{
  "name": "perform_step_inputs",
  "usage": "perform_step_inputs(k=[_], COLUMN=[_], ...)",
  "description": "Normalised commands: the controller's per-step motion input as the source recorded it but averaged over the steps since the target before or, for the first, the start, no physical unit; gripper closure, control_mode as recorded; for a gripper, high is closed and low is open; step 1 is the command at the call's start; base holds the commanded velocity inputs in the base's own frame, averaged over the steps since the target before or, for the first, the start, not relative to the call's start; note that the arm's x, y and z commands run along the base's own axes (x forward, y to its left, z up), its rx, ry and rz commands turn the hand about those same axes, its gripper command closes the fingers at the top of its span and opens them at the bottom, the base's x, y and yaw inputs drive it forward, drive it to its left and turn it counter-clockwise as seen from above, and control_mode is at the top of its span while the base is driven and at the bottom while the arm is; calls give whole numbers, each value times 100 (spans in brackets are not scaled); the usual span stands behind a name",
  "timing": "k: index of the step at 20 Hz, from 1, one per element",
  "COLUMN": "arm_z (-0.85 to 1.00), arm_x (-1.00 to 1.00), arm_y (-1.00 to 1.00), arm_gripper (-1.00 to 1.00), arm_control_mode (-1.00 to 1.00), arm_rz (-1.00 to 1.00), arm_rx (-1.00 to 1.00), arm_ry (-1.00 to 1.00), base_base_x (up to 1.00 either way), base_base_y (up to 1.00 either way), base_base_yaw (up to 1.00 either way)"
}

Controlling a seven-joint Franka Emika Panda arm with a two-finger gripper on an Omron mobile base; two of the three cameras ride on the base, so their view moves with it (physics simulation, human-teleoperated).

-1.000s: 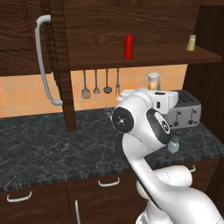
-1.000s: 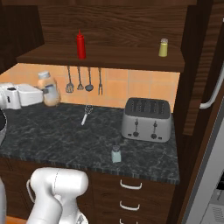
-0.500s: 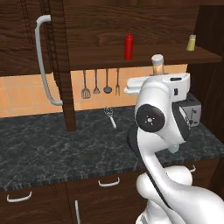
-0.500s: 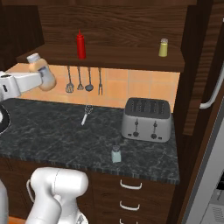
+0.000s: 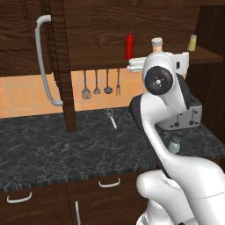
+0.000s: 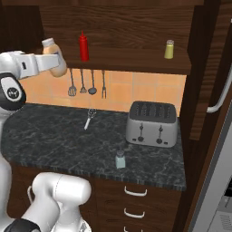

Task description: Put the shaker and condiment bottle from the counter next to their counterparts in the cabinet.

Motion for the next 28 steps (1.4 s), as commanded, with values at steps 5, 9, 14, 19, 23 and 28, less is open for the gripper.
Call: perform_step_inputs(k=[5,9,14,19,23,28], arm_z=[21,0,-6,-8,-8,-1], arm_x=[62,68,38,14,1,20], arm_y=[0,8,17,15,0,10], arm_gripper=[100,100,100,100,100,100], arm_control_mode=[-100,-100,-100,-100,-100,-100], arm_rz=[23,21,10,1,0,0], arm_rx=[3,1,2,6,20,13], arm_ry=[11,3,-1,-7,-17,-1], base_base_x=[0,0,0,0,0,0], base_base_y=[0,0,0,0,0,0], base_base_yaw=[0,0,0,0,0,0])
